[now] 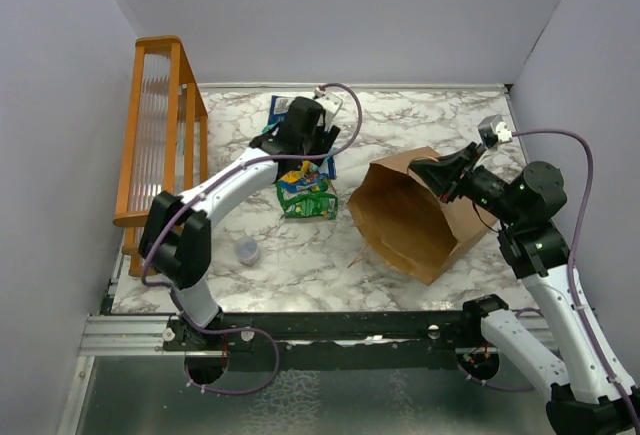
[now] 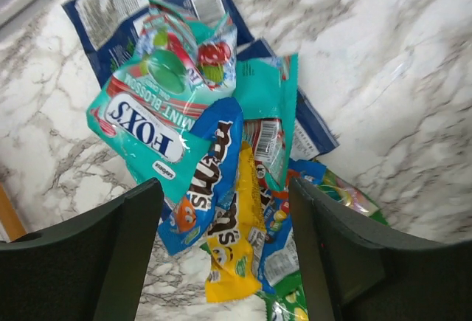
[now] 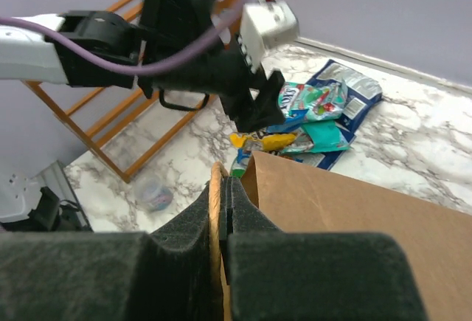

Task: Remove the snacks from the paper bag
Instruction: Place the snack at the center of the board, then adjust the paper bag at the center of the board.

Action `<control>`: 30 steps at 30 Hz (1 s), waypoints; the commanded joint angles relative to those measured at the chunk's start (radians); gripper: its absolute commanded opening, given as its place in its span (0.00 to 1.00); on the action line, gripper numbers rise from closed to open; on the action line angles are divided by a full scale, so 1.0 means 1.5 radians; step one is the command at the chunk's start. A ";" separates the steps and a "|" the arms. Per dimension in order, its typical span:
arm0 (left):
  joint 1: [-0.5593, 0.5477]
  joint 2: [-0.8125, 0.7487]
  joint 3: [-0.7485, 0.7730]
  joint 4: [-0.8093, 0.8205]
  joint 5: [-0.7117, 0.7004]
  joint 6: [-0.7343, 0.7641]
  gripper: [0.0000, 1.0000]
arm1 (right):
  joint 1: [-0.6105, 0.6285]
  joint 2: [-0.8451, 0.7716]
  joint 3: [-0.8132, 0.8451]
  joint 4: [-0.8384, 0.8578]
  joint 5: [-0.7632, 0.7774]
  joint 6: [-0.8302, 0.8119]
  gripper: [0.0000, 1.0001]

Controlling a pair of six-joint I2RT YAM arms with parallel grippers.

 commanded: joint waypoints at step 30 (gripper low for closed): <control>0.002 -0.523 -0.223 0.223 -0.012 -0.029 0.82 | 0.000 0.118 0.054 -0.044 0.558 0.134 0.02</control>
